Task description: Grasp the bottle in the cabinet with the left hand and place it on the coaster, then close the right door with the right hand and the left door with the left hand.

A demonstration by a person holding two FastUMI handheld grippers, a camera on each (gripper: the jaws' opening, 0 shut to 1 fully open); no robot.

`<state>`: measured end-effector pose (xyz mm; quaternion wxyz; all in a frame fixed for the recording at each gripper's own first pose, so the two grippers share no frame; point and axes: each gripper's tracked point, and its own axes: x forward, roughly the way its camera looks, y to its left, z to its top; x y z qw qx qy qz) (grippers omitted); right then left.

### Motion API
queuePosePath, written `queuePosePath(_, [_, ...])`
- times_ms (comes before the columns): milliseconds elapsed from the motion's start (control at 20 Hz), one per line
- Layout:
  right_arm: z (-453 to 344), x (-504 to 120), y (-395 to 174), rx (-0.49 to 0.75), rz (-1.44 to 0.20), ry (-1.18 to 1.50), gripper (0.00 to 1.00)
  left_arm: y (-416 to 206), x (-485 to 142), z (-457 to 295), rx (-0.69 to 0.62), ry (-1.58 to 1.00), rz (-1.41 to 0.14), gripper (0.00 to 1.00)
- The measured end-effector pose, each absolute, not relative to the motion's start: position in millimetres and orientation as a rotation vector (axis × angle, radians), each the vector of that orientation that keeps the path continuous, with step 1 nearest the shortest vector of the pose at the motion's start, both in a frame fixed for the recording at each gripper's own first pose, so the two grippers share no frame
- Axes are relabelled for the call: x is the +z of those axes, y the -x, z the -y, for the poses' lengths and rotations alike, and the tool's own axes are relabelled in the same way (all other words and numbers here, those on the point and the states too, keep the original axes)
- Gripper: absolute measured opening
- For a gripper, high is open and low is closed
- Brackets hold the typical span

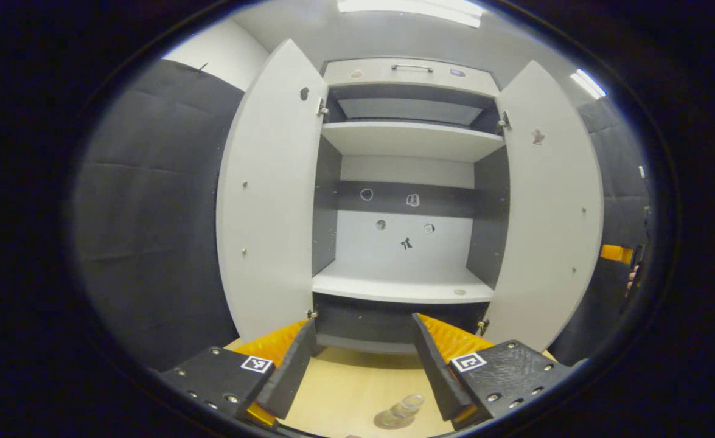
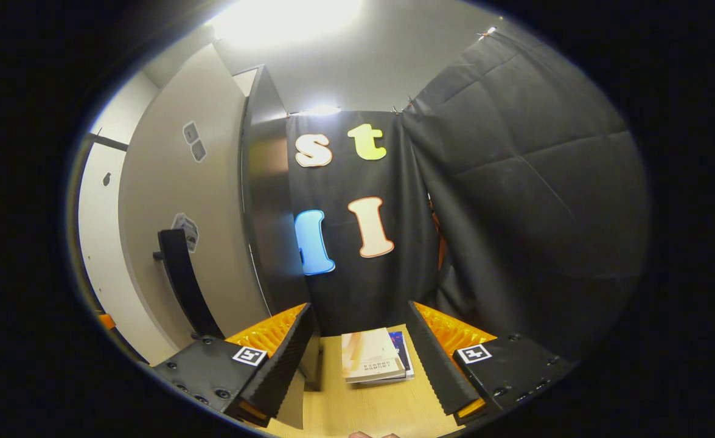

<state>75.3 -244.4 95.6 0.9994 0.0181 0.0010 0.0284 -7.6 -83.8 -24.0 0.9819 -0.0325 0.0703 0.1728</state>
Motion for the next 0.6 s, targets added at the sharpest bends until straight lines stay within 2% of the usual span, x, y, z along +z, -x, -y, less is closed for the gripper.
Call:
queuePosePath(250, [219.1, 134.2, -86.1, 0.126, 0.008, -0.001, 0.97, -5.4, -5.5, 64.3, 0.311, 0.095, -0.149, 0.9])
queuePosePath(600, [174.7, 121.1, -87.0, 0.169, -0.052, 0.086, 0.98, -7.4, 24.9, 35.2, 0.27, 0.082, -0.125, 0.9])
